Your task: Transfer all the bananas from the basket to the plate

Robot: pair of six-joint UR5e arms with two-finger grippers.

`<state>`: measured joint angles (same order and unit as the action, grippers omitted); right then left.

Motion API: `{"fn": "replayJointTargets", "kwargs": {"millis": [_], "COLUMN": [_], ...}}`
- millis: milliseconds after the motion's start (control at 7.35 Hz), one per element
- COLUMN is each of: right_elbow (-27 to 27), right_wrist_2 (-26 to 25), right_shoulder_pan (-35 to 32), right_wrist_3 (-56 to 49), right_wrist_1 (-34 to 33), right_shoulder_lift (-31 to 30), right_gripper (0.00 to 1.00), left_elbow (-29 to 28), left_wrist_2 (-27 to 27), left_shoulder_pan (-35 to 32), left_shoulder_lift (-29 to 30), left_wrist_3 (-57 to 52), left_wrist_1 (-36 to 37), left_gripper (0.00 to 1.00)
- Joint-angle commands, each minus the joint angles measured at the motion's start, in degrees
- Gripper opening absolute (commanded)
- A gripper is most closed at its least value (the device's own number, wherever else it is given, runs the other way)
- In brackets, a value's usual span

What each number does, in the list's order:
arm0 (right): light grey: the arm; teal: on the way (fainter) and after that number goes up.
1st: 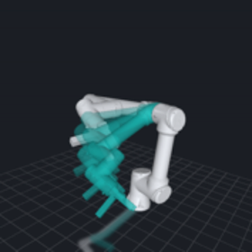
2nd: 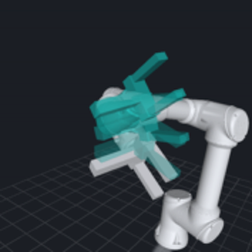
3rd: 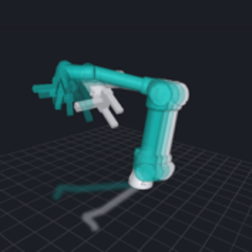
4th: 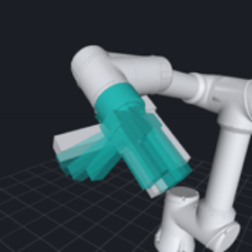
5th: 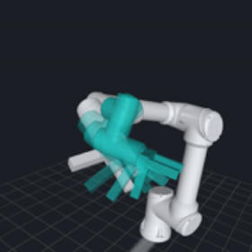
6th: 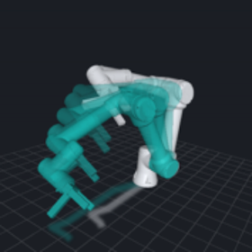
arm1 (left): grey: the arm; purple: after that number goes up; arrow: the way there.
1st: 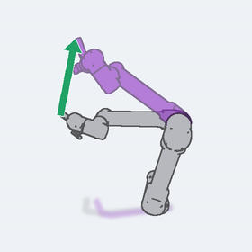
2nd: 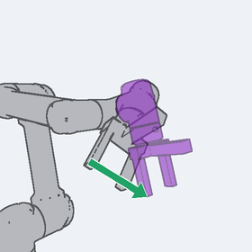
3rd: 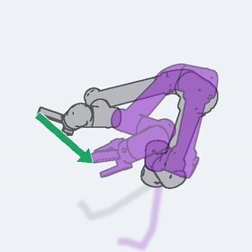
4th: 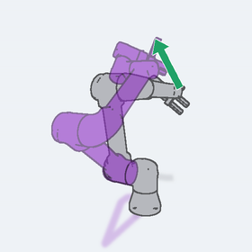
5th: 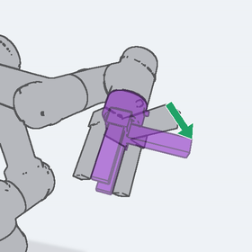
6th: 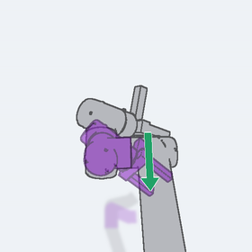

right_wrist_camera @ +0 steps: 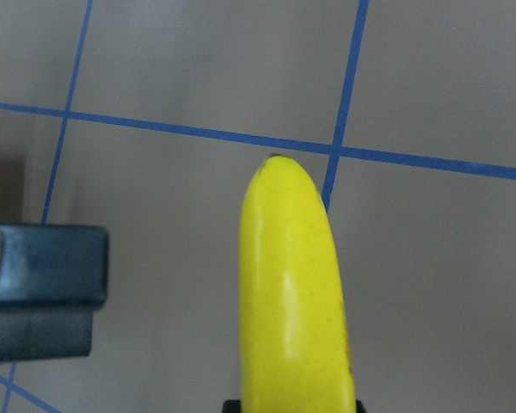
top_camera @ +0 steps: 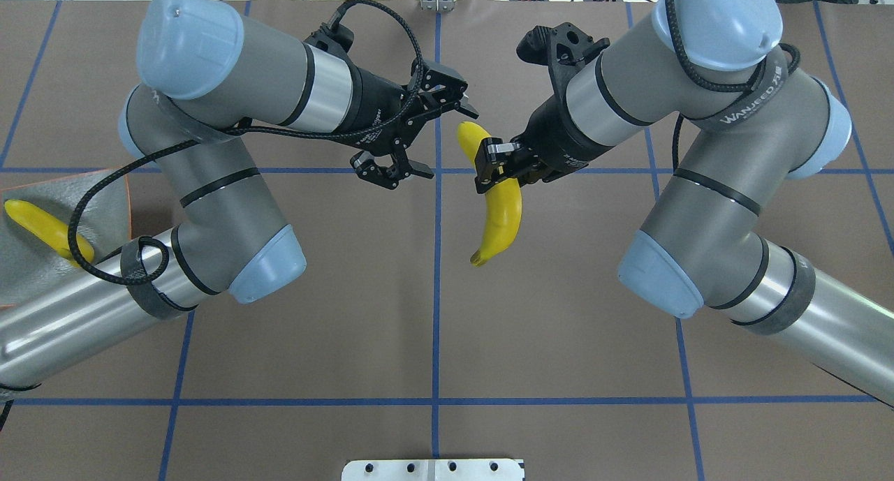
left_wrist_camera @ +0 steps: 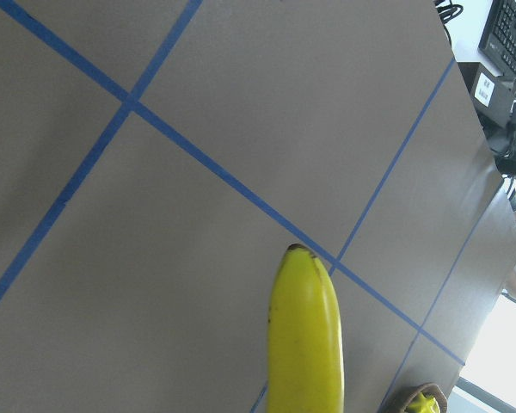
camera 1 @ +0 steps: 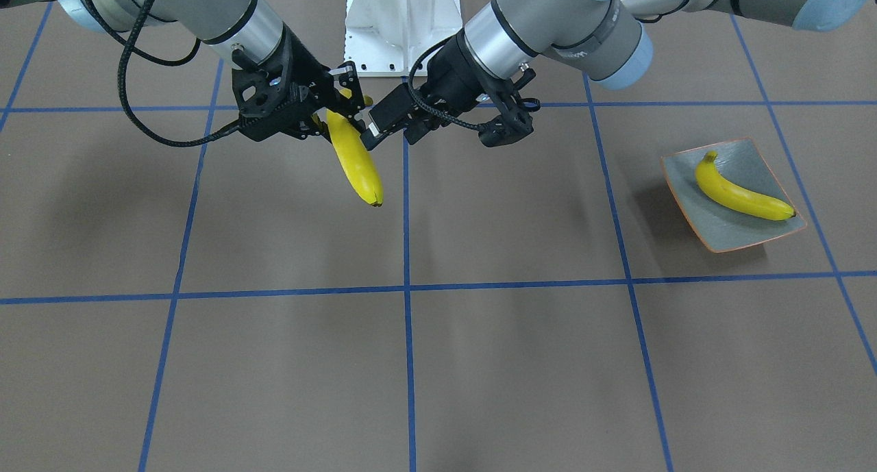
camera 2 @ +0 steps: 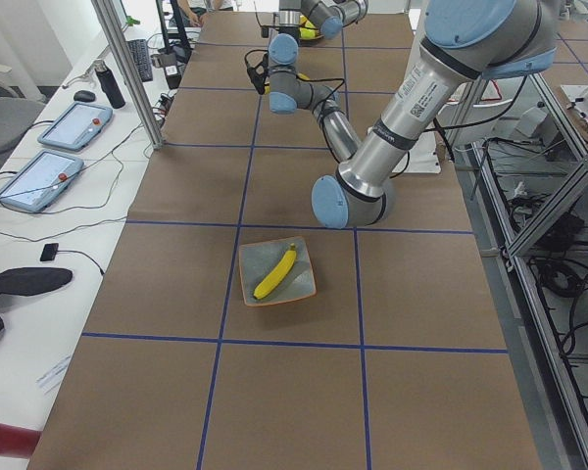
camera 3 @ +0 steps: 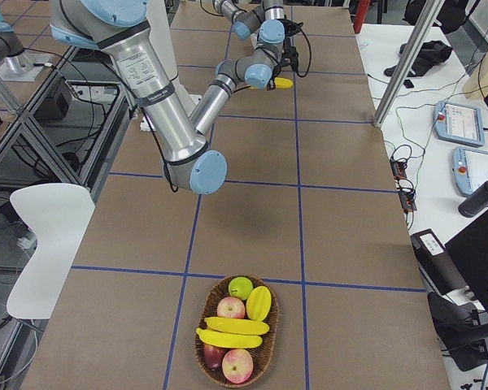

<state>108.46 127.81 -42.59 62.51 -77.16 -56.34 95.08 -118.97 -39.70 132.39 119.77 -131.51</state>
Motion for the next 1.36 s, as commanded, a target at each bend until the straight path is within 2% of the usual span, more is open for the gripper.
{"fn": "replayJointTargets", "kwargs": {"millis": [0, 272, 1224], "right_elbow": [0.1, 0.4, 1.4], "right_wrist_2": [0.2, 0.3, 0.2], "right_shoulder_pan": [0.0, 0.0, 0.3], "right_wrist_3": [1.8, 2.4, 3.7], "right_wrist_1": [1.7, 2.0, 2.1], "right_shoulder_lift": [0.0, 0.0, 0.4], "right_gripper": [0.00, 0.00, 0.00], "left_elbow": [-1.3, -2.4, -2.5], "left_wrist_2": [2.2, 3.8, 3.9], "left_shoulder_pan": [0.8, 2.0, 3.0], "left_shoulder_lift": [0.6, 0.8, 0.9], "left_wrist_3": [0.5, 0.5, 0.5], "left_wrist_1": [-2.1, -4.5, -4.5], "left_gripper": [0.99, 0.99, 0.92]}}
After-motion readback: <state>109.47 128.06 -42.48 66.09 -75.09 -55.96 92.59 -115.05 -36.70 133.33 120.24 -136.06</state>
